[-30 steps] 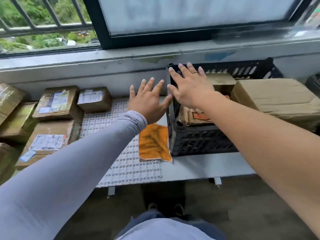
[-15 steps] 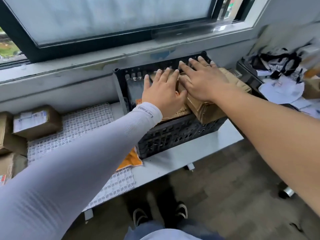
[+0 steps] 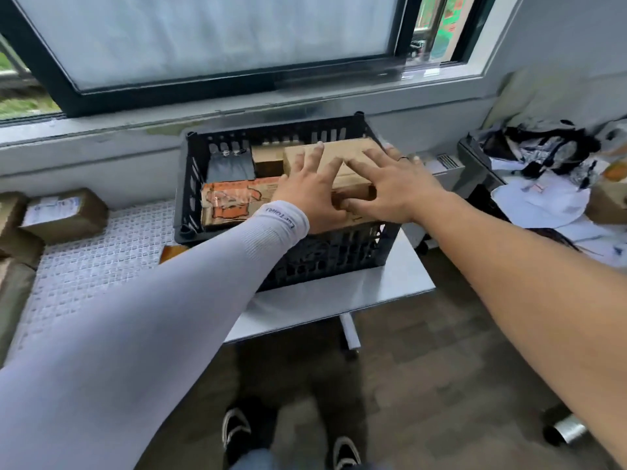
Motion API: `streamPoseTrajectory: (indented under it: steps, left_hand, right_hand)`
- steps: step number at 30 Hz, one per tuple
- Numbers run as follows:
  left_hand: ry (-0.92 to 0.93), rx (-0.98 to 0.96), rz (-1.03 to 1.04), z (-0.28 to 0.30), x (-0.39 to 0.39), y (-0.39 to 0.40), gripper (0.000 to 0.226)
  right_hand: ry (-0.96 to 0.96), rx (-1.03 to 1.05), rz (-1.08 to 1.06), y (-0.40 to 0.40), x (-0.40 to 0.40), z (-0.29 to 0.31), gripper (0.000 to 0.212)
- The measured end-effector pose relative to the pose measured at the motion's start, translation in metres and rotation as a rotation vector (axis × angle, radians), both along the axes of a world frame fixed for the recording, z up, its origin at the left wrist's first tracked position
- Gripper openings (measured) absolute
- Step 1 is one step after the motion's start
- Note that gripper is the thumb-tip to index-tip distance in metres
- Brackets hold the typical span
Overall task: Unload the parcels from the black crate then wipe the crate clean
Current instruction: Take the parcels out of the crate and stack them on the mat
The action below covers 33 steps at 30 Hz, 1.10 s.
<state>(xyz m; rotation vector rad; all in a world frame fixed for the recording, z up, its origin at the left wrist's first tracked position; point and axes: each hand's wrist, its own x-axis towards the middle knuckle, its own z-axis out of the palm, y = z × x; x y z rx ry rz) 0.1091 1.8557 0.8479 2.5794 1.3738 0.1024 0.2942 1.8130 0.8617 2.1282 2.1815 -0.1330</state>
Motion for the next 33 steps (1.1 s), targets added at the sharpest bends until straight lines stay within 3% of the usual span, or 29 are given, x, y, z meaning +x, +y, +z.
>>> streamPoseTrajectory:
  steps: [4, 10, 20, 26, 33]
  left_hand:
    - [0.047, -0.022, 0.04, -0.016, 0.011, -0.004, 0.108]
    - [0.039, 0.082, 0.095, -0.026, 0.008, -0.02, 0.091]
    - [0.073, 0.322, 0.162, -0.029, -0.023, -0.036, 0.082]
    - [0.048, 0.406, 0.175, -0.026, -0.075, -0.038, 0.08]
    - [0.037, 0.49, 0.207, -0.017, -0.176, -0.038, 0.076]
  right_hand:
    - [0.087, -0.008, 0.088, -0.001, 0.014, -0.018, 0.097]
    - [0.111, 0.106, 0.191, -0.005, 0.014, -0.03, 0.087]
    - [0.062, 0.293, 0.273, -0.009, -0.012, -0.032, 0.073]
    - [0.063, 0.376, 0.316, -0.005, -0.059, -0.021, 0.06]
    - [0.04, 0.432, 0.357, 0.001, -0.161, -0.01, 0.06]
